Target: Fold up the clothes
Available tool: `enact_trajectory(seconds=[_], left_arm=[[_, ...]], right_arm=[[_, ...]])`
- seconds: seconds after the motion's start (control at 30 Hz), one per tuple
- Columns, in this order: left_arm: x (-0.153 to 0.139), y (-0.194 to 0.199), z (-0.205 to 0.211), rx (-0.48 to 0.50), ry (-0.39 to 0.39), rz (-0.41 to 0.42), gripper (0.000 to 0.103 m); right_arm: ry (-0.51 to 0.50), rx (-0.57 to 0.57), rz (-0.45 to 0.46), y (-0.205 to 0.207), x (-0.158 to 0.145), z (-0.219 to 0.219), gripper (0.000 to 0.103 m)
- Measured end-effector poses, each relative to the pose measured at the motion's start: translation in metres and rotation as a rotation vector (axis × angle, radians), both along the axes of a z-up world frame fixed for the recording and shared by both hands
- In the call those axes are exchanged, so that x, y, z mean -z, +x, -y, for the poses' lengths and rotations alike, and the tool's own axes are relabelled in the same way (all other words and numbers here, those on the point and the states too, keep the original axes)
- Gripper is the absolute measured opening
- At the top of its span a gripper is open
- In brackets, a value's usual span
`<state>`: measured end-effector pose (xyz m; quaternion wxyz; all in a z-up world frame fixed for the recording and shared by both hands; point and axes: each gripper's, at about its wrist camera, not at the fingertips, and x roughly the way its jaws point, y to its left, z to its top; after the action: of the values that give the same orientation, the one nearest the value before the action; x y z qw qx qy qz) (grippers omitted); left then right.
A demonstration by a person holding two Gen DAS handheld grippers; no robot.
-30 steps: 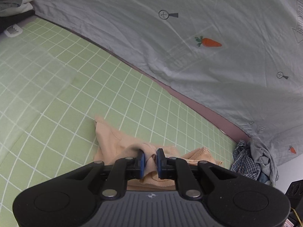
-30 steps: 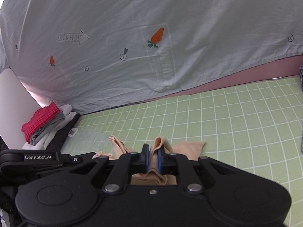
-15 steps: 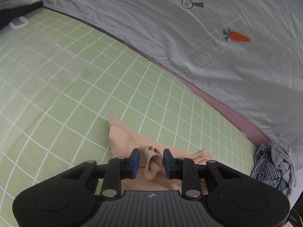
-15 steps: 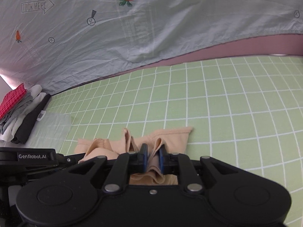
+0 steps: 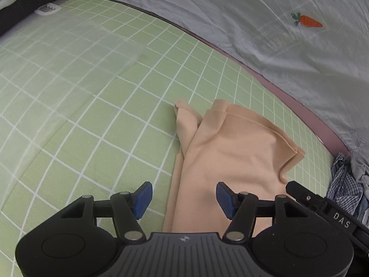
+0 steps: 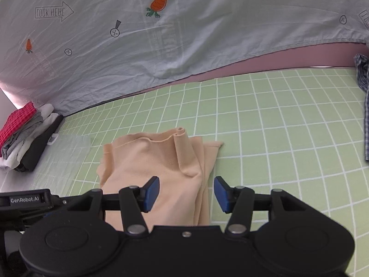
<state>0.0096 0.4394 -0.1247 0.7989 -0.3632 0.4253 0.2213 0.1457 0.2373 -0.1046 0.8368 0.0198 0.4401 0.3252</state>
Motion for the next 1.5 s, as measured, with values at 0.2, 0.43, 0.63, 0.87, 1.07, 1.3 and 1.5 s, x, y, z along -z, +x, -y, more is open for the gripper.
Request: enact_trajectory(seconds=[0.2, 0.43, 0.63, 0.87, 1.07, 1.3, 1.5], left_arm=[[0.005, 0.029, -0.005, 0.025, 0.051, -0.022, 0.062], [0.002, 0.049, -0.020, 0.004, 0.089, -0.015, 0.062], [0.005, 0.047, -0.017, -0.005, 0.075, -0.018, 0.062], [0.009, 0.037, -0.009, -0.022, 0.098, -0.026, 0.062], [0.014, 0.031, -0.005, -0.022, 0.098, -0.017, 0.063], [0.014, 0.032, -0.005, 0.002, 0.117, -0.023, 0.065], [0.015, 0.036, -0.003, 0.050, 0.130, -0.008, 0.068]], right_arm=[[0.010, 0.023, -0.015, 0.027, 0.018, -0.019, 0.039], [0.003, 0.107, 0.005, 0.063, 0.022, -0.020, 0.032], [0.013, 0.178, -0.025, 0.045, 0.006, -0.016, 0.054], [-0.056, 0.167, 0.072, -0.010, 0.008, -0.020, 0.045], [-0.201, 0.131, 0.282, -0.042, 0.043, -0.020, 0.036], [-0.181, 0.100, 0.351, -0.046, 0.048, -0.015, 0.038], [-0.043, 0.113, 0.050, 0.004, 0.040, -0.002, 0.053]])
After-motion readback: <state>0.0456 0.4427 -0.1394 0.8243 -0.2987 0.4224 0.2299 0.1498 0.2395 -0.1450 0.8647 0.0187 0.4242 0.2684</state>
